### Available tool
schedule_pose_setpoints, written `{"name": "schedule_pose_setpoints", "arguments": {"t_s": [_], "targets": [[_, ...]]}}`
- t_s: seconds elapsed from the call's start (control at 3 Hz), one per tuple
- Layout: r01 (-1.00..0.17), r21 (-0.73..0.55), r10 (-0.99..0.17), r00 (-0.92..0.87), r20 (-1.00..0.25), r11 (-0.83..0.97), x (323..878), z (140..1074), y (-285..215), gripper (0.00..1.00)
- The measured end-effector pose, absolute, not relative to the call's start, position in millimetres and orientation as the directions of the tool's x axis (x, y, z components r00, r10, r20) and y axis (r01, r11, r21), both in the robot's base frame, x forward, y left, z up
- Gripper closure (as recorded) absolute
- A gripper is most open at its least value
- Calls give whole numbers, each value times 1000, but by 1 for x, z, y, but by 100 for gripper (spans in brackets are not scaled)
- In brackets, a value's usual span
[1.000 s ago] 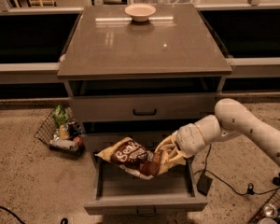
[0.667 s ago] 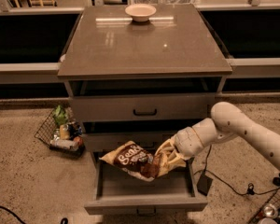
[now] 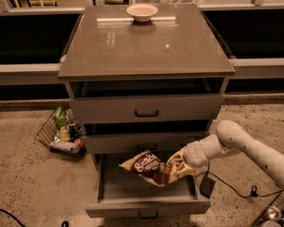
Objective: Place brown chip bag into bottom drawer
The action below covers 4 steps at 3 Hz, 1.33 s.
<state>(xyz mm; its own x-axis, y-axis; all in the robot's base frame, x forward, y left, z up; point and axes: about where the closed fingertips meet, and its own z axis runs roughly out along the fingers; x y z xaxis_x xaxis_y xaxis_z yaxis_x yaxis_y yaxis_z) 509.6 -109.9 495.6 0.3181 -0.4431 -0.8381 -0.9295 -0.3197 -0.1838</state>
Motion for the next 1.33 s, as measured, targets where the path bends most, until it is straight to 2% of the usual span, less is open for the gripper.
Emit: {"name": "schedule_pose_setpoints", "arguments": {"t_s": [0.33,0.67,1.33], "targets": [[-946,-217,-439,305,-845,-240,539,430,-135,100],[-948,-215,-445,302,-843,-237,541,417,-133,100],[-961,-229,-479,275,-834,-153,579,328,-138,100]]}}
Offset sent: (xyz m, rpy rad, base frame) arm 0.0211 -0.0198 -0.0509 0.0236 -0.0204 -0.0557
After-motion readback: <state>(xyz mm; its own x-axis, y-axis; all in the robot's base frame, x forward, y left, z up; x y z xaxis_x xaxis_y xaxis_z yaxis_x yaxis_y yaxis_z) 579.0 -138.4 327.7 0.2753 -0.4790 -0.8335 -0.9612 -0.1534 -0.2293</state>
